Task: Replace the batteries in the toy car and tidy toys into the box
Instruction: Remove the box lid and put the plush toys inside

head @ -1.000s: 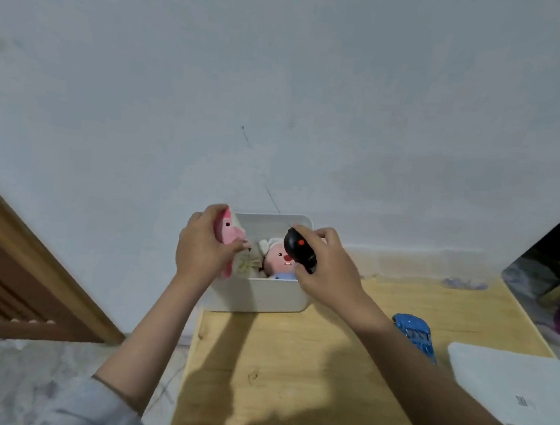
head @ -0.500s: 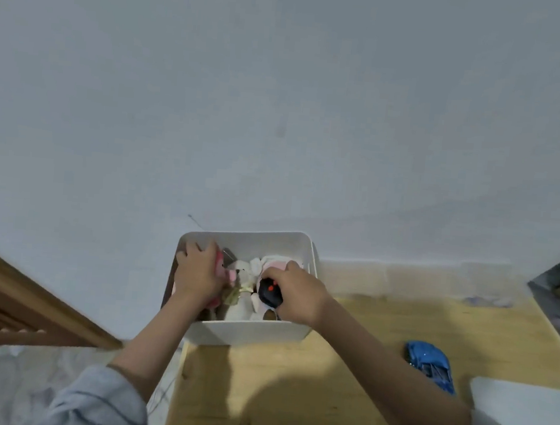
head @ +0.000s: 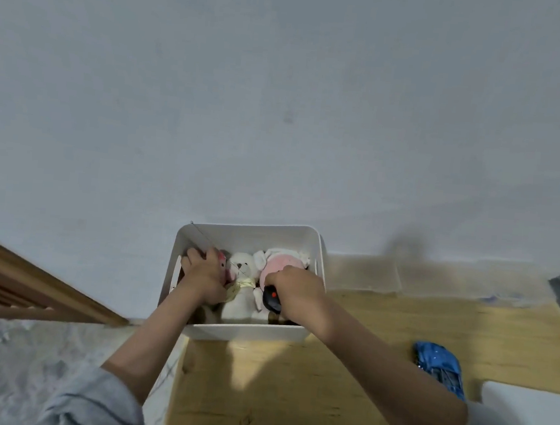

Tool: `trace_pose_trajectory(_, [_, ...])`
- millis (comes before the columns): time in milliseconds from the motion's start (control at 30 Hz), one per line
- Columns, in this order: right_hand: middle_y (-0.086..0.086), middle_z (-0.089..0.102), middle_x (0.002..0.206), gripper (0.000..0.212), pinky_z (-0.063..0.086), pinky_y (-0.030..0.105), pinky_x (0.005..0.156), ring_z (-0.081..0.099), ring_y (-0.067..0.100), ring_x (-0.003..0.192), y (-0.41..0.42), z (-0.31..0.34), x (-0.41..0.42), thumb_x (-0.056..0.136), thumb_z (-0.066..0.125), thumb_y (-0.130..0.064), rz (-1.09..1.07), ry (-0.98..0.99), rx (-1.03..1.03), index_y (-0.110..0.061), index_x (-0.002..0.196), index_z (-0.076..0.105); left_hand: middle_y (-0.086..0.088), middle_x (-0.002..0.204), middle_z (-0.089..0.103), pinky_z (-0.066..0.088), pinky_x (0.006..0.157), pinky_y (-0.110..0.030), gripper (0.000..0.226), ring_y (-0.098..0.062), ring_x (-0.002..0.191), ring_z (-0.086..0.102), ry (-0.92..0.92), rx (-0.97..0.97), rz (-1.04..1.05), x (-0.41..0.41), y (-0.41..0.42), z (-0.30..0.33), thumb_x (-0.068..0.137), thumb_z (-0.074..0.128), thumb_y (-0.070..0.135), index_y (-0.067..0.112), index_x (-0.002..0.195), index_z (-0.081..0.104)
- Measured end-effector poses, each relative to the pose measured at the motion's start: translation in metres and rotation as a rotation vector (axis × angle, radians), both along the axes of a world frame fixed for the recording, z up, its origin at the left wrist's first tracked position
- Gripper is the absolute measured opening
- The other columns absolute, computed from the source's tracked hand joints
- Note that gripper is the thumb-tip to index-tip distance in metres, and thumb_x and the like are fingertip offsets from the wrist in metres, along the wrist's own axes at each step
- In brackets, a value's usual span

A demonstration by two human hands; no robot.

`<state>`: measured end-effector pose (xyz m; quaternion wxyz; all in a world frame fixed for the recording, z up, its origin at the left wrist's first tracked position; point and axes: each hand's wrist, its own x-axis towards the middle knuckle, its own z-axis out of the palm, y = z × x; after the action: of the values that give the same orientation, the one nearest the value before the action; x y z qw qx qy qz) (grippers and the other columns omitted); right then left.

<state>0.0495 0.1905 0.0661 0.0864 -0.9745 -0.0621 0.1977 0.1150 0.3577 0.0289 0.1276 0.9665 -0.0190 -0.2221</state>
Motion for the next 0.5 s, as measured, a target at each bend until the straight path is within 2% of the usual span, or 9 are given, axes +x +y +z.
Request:
trace_pose_trajectory(67, [0.012,0.057,0.113,0.033,0.034,0.028,0.067,0.055,0.031,0.107,-0.003,0.001,0.000,0.089,0.054,-0.010,0.053,0.018,0.008,-0.014,0.121,0.059,-0.017,0.131,0.020,0.032,0.104,-0.036,0.062,-0.033,0.124,0.022,0.023,-0.004,-0.001,0.002,0.002,-0.004,0.083,0.063,0.035,0.012,0.128,0.026])
trace_pose_trajectory(167, [0.006,0.046,0.101,0.035,0.026,0.026,0.067,0.046,0.027,0.114,-0.010,0.005,0.001,0.089,0.054,-0.009,0.136,0.042,0.018,-0.015,0.124,0.057,-0.019,0.131,0.030,0.042,0.093,-0.042,0.055,-0.037,0.123,0.032,-0.102,0.058,-0.019,0.007,0.002,-0.007,0.086,0.059,0.036,0.011,0.129,0.033])
trace_pose_trajectory(300, [0.016,0.043,0.123,0.040,0.033,0.029,0.072,0.048,0.033,0.107,-0.008,0.000,0.002,0.089,0.052,-0.004,0.136,0.103,0.019,-0.016,0.127,0.055,-0.017,0.124,0.041,0.045,0.070,-0.038,0.044,-0.036,0.109,0.051,-0.125,0.173,-0.032,0.012,0.001,-0.010,0.089,0.054,0.025,0.011,0.128,0.039])
trace_pose_trajectory(367, [0.015,0.042,0.120,0.035,0.034,0.030,0.070,0.045,0.027,0.092,-0.004,-0.003,0.003,0.091,0.049,-0.005,0.158,0.118,-0.011,-0.014,0.125,0.055,-0.018,0.123,0.042,0.048,0.071,-0.037,0.046,-0.035,0.105,0.056,-0.096,0.208,-0.048,0.013,0.001,-0.012,0.088,0.055,0.022,0.009,0.129,0.039])
trace_pose_trajectory(400, [0.013,0.040,0.113,0.032,0.034,0.030,0.067,0.038,0.023,0.083,-0.003,-0.004,0.004,0.093,0.048,-0.007,0.175,0.122,-0.019,-0.012,0.123,0.056,-0.018,0.123,0.041,0.049,0.074,-0.036,0.045,-0.034,0.104,0.057,-0.084,0.222,-0.057,0.013,0.001,-0.013,0.089,0.055,0.023,0.008,0.129,0.039])
trace_pose_trajectory(467, [0.007,0.034,0.103,0.028,0.030,0.027,0.057,0.027,0.017,0.074,0.000,-0.003,0.006,0.095,0.047,-0.009,0.212,0.131,-0.041,-0.011,0.121,0.056,-0.019,0.125,0.041,0.050,0.081,-0.036,0.042,-0.033,0.105,0.058,-0.061,0.241,-0.073,0.014,0.001,-0.014,0.091,0.052,0.023,0.007,0.129,0.041])
trace_pose_trajectory(500, [0.006,0.034,0.103,0.027,0.029,0.026,0.056,0.028,0.016,0.070,0.001,-0.003,0.007,0.094,0.048,-0.009,0.215,0.138,-0.045,-0.011,0.120,0.057,-0.020,0.125,0.040,0.050,0.084,-0.036,0.041,-0.032,0.105,0.058,-0.048,0.247,-0.079,0.014,0.001,-0.015,0.092,0.050,0.024,0.006,0.129,0.042])
